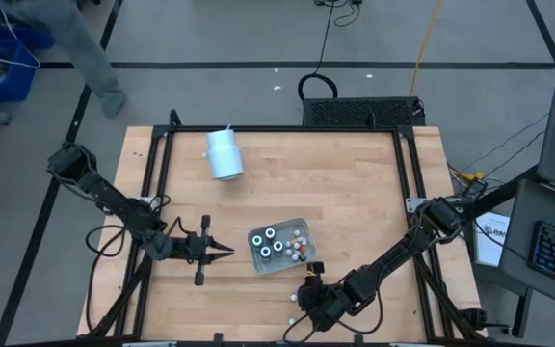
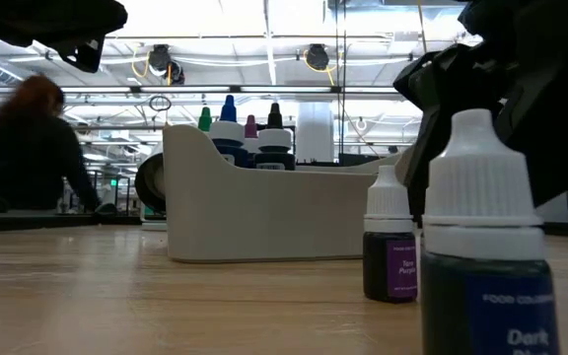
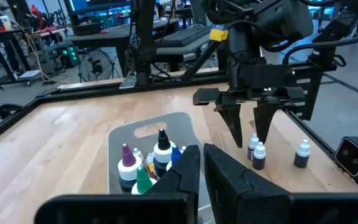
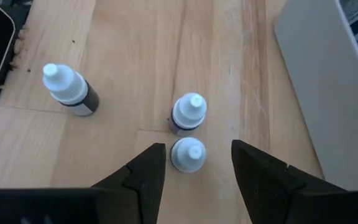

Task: Pick & Place food coloring
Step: Put the small green food coloring bottle into the gray bin

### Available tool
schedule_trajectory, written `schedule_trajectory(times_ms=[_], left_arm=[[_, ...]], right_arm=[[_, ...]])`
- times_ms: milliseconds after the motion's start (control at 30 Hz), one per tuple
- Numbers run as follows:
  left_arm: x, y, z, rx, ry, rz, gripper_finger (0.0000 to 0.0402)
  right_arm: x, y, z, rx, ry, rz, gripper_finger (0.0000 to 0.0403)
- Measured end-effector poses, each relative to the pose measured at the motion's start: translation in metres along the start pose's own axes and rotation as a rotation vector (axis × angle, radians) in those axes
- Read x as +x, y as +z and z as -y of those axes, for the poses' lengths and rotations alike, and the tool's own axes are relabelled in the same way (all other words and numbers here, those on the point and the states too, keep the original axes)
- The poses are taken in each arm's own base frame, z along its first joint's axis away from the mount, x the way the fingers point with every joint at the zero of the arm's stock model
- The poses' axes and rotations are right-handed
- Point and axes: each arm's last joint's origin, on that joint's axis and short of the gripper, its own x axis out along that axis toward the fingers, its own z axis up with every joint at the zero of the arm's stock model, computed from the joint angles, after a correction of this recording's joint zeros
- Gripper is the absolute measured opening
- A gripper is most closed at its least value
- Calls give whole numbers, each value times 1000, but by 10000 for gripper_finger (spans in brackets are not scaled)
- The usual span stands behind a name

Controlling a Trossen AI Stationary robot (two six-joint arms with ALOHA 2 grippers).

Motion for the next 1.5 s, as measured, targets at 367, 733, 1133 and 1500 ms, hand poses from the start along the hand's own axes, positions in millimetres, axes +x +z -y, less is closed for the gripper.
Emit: schedule_trajectory(times_ms=[367,733,1133,1500], left_arm=[[0,0,0,-2,0,0,31],[0,0,0,-4,0,1,31],[0,2,0,20,-1,21,31],[0,2,0,86,0,18,31]], right_arm=[[0,4,-2,-29,21,35,115],[-3,7,0,-26,155,-16,40],[-127,53,71,-50,-13,221,41],[-117,52,152,-141,-73,120,43]])
